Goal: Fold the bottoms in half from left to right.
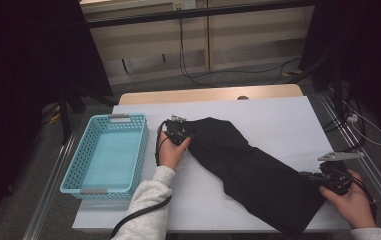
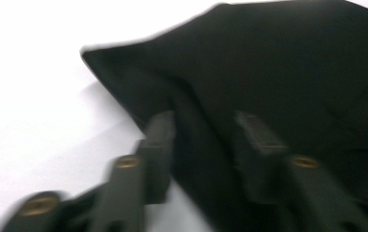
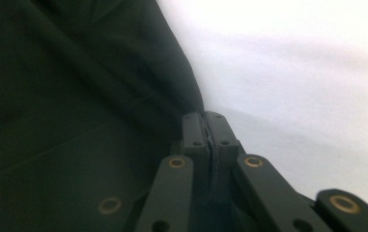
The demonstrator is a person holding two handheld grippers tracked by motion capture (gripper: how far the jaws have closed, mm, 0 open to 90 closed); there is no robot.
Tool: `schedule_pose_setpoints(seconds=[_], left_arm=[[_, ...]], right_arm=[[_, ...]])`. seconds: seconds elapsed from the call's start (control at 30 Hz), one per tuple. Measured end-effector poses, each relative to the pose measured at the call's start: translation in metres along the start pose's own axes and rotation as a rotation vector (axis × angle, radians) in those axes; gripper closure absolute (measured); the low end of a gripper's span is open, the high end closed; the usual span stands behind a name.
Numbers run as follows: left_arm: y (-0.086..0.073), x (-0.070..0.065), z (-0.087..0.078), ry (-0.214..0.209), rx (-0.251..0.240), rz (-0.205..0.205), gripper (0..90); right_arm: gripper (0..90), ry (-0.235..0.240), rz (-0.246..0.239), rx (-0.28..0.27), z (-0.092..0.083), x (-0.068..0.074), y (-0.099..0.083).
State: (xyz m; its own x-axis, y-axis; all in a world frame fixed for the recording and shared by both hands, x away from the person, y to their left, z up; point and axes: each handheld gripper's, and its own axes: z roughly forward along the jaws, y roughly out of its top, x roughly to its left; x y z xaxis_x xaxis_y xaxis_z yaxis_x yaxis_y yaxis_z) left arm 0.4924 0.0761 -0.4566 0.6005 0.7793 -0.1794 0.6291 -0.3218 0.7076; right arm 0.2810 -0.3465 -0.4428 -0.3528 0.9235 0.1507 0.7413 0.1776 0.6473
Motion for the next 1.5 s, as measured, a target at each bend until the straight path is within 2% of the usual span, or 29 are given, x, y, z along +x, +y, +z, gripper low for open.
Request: schedule_pose_setpoints(seconds=[0.13,0.3,0.47,0.57,0.6,0.67,0.7,0.73,0.77,0.8,0.83,0.87,0.9,0.93,1.0,1.03,1.07,1.13,1.27,1.33,1.43,1.5], left_arm=[[0.001,0.001,-0.004,-0.013,0.018,-0.047,82.1],[0.001,0.010,-0.015,-0.040,-0.018,-0.112,85.0],[-0.005,0.020,-0.030,-0.014,-0.011,-0.147,86.4],[-0.007,0.020,-0.033,-0.013,-0.006,-0.146,86.3],[-0.008,0.021,-0.036,0.003,-0.017,-0.161,86.2],[-0.009,0.021,-0.037,0.011,-0.020,-0.160,86.1],[-0.010,0.023,-0.039,0.040,-0.004,-0.155,86.2],[-0.011,0.024,-0.039,0.040,-0.011,-0.160,85.8],[-0.011,0.024,-0.039,0.040,-0.011,-0.160,83.6],[-0.010,0.025,-0.039,0.068,-0.029,-0.155,77.3],[-0.010,0.025,-0.038,0.055,-0.032,-0.154,72.3],[-0.009,0.025,-0.037,0.035,-0.036,-0.152,71.2],[-0.009,0.025,-0.037,0.035,-0.036,-0.152,68.1],[-0.008,0.024,-0.032,0.027,-0.040,-0.129,65.1],[-0.007,0.023,-0.025,0.040,-0.050,-0.083,54.1],[-0.007,0.023,-0.025,0.040,-0.050,-0.083,52.8],[-0.006,0.023,-0.020,0.043,-0.049,-0.051,51.4],[-0.006,0.025,-0.014,0.072,-0.052,-0.025,48.6],[-0.007,0.026,-0.011,0.053,-0.047,-0.027,54.2],[-0.005,0.023,-0.011,0.036,-0.022,-0.025,56.7],[-0.005,0.019,-0.010,0.021,0.004,-0.010,70.5],[-0.004,0.017,-0.009,0.010,0.011,-0.022,78.3]], right_arm=[[88.9,-0.001,-0.011,0.006,0.002,0.003,0.001],[88.9,0.000,-0.017,0.005,0.002,0.003,0.001],[88.9,0.004,-0.020,0.001,0.000,0.002,0.002],[88.9,0.007,-0.019,0.001,0.000,0.003,0.002],[88.9,0.006,-0.023,0.003,0.002,0.004,0.003],[88.9,0.008,-0.024,0.004,0.002,0.004,0.003],[88.9,0.011,-0.029,0.005,0.002,0.005,0.004],[88.9,0.010,-0.030,0.005,0.002,0.005,0.004],[88.9,0.008,-0.030,0.003,0.001,0.005,0.004],[88.9,0.008,-0.029,0.001,0.001,0.004,0.004],[88.9,0.006,-0.029,0.000,0.001,0.004,0.004],[88.9,0.007,-0.026,0.002,0.001,0.003,0.004],[88.9,0.007,-0.026,0.000,0.001,0.003,0.004],[88.9,0.007,-0.025,0.001,0.001,0.002,0.004],[88.9,0.008,-0.023,-0.001,0.000,0.001,0.004],[88.9,0.008,-0.023,-0.001,0.000,0.001,0.004],[88.9,0.008,-0.020,-0.004,-0.001,0.000,0.004],[88.9,0.009,-0.015,-0.002,-0.002,-0.001,0.004],[89.0,0.002,-0.008,-0.001,-0.003,-0.003,0.004],[88.9,-0.006,-0.005,0.001,-0.004,-0.005,0.003],[89.0,-0.010,0.003,0.002,-0.005,-0.006,0.003],[89.0,-0.003,-0.002,-0.002,-0.005,-0.006,0.003]])
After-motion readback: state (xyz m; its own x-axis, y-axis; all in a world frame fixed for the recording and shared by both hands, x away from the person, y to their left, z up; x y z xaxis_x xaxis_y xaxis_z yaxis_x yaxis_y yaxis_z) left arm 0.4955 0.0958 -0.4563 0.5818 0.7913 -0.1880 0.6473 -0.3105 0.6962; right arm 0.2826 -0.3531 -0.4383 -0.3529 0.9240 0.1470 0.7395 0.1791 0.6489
